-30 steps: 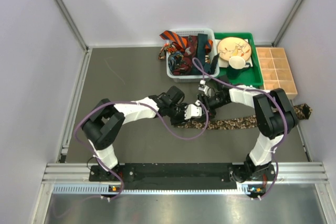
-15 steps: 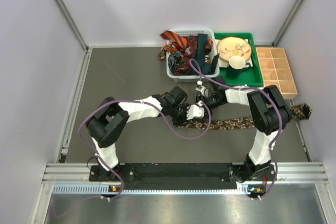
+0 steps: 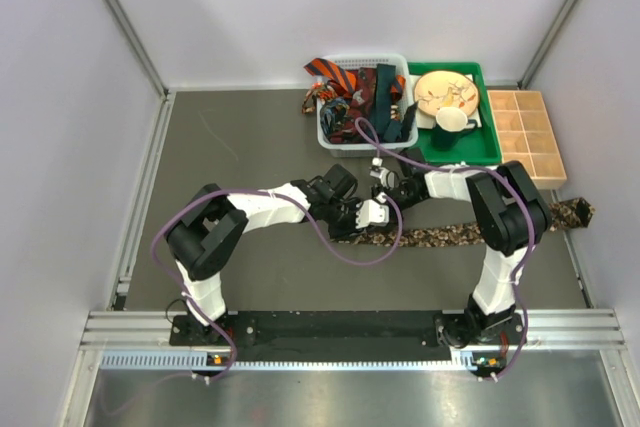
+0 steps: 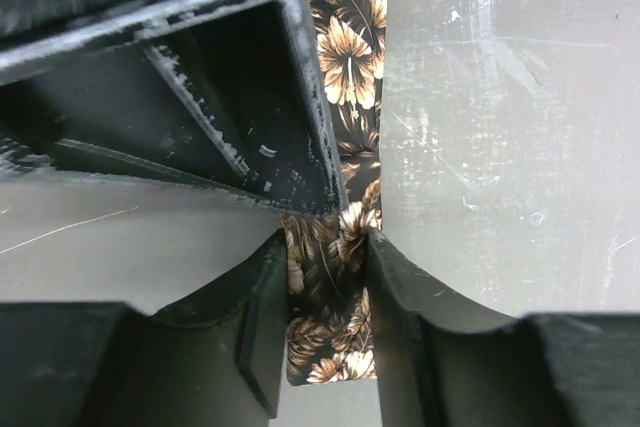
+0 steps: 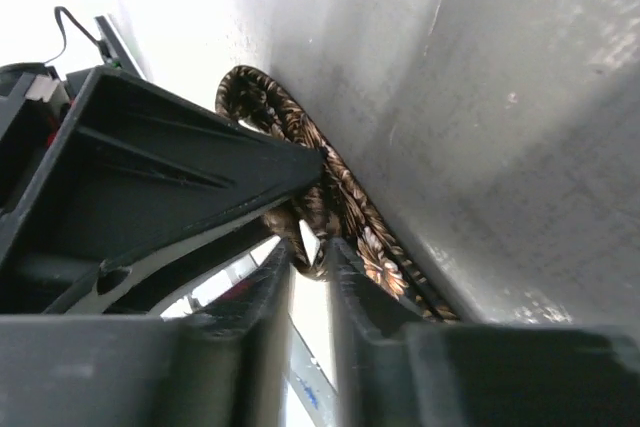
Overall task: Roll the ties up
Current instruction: Roll the tie at the center of the board.
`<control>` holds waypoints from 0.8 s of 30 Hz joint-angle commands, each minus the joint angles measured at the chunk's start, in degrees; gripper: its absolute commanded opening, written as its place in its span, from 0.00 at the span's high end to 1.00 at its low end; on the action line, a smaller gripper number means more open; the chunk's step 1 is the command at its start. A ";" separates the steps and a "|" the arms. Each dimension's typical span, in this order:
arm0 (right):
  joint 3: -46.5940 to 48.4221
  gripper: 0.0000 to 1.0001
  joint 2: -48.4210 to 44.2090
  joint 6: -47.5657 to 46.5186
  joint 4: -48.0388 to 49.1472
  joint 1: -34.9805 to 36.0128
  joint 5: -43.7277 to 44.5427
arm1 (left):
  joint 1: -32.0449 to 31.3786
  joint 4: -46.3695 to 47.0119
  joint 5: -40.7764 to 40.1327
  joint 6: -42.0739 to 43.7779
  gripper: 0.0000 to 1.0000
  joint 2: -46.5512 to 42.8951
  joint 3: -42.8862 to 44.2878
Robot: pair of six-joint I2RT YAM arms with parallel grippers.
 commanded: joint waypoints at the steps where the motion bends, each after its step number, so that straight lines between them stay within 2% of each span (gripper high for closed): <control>1: -0.20 0.91 -1.09 -1.75 -0.33 1.38 0.87 | -0.15 -0.12 1.34 -0.29 0.53 -0.14 1.84; 2: -0.11 1.00 -1.35 -2.27 -0.86 1.47 1.40 | -0.07 -0.38 1.08 -0.38 0.49 -0.31 1.93; 4: -0.11 1.00 -1.79 -3.16 -2.00 1.21 1.58 | 0.02 -1.44 0.20 0.76 0.39 -0.66 1.58; 8: -0.03 1.00 -2.15 -3.60 -2.44 0.77 1.76 | -0.06 -0.65 -0.33 1.47 0.29 -1.72 0.61; 15: 0.50 1.00 -2.06 -3.77 -2.71 -0.11 1.41 | -2.43 -0.12 -3.14 1.73 0.20 1.18 2.45; 17: 0.76 1.00 -2.32 -3.60 -2.45 -0.20 0.97 | -2.88 0.05 -4.89 1.91 0.21 2.05 2.72; 20: 1.20 1.00 -2.41 -3.95 -3.32 -0.29 0.70 | -3.05 -1.96 -6.39 1.47 0.31 3.63 4.03; 21: 1.29 1.00 -2.50 -4.38 -3.85 -0.29 0.79 | -3.05 -3.79 -6.92 1.82 0.40 3.81 4.38; 24: 1.82 1.00 -2.59 -5.44 -5.51 -0.29 1.05 | -2.97 -4.60 -8.41 3.75 0.48 2.59 3.16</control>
